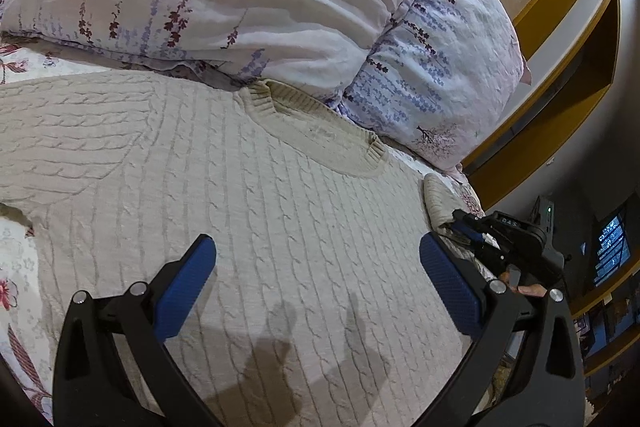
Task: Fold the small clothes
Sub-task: 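Fold the sleeve across the sweater body with the right gripper and release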
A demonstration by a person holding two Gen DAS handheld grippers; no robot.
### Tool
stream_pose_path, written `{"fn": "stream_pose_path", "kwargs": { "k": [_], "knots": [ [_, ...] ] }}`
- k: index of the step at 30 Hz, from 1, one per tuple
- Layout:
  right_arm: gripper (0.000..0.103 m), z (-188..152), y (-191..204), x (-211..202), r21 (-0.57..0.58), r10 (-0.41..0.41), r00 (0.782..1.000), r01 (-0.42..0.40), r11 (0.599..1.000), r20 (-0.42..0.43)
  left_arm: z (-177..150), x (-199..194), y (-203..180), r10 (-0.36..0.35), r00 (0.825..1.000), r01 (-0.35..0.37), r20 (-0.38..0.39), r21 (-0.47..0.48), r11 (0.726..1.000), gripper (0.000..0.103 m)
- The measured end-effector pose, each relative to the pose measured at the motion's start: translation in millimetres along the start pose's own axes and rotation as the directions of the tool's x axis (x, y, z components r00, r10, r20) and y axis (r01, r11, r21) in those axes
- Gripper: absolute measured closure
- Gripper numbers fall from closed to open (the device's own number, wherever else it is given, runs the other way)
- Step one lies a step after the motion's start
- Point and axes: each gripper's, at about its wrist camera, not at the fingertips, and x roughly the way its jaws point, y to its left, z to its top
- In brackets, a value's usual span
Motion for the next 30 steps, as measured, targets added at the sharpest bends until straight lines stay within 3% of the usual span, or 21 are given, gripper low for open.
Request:
{"fn": "stream_pose_path", "kwargs": {
  "k": [4,7,10,12,14,16,18,19,20,22,25,30],
  "knots": [
    [0.095,3.1,27.3,-11.3,-0.145,-0.021,0.996,0.033,0.989,0.081,0.1,-1.9,1.7,-0.015,1.000,0.015,-0.012,-0.005,1.000,0.002],
    [0.095,-4.2,61.7,-19.8,-0.279,0.076,0.993,-0.050,0.959,0.085,0.2,-2.9,3.8,-0.030,0.999,0.029,-0.019,-0.013,0.999,0.002],
    [0.095,-32.8,105.2,-11.0,-0.490,0.153,0.988,-0.149,0.859,-0.032,1.1,-1.1,7.4,-0.050,0.998,0.048,-0.036,-0.044,0.998,0.002],
    [0.095,-58.5,122.4,6.9,-0.575,0.137,0.977,-0.205,0.792,-0.161,0.4,1.2,10.8,-0.066,0.997,0.062,-0.050,-0.068,0.996,0.002],
    [0.095,-82.2,125.8,24.2,-0.613,0.085,0.962,-0.232,0.755,-0.259,-1.9,1.9,14.2,-0.082,0.995,0.077,-0.060,-0.086,0.993,0.002],
    [0.095,-92.8,118.0,33.8,-0.589,0.065,0.945,-0.252,0.768,-0.319,-3.0,3.2,15.3,-0.091,0.993,0.084,-0.070,-0.098,0.992,0.002],
    [0.093,-89.7,109.1,36.4,-0.517,0.081,0.931,-0.268,0.813,-0.355,-3.4,4.1,16.0,-0.098,0.993,0.090,-0.073,-0.104,0.990,0.002],
    [0.085,-84.4,102.7,35.2,-0.465,0.100,0.923,-0.279,0.840,-0.373,-3.5,4.3,16.3,-0.098,0.992,0.090,-0.073,-0.107,0.990,0.002],
    [0.069,-78.0,94.5,32.1,-0.407,0.126,0.916,-0.288,0.867,-0.380,-3.4,3.9,16.6,-0.099,0.993,0.091,-0.072,-0.108,0.990,0.002],
    [0.060,-65.2,76.3,28.5,-0.278,0.196,0.903,-0.314,0.908,-0.382,-3.2,3.8,16.3,-0.100,0.993,0.092,-0.070,-0.109,0.990,0.002],
    [0.060,-54.7,55.1,33.5,-0.096,0.271,0.876,-0.334,0.938,-0.399,-2.9,6.3,15.5,-0.102,0.992,0.093,-0.075,-0.114,0.989,0.002],
    [0.060,-46.0,42.4,29.8,0.023,0.319,0.879,-0.333,0.943,-0.354,-5.2,8.7,13.1,-0.109,0.990,0.099,-0.090,-0.112,0.989,0.002]
  ]
}}
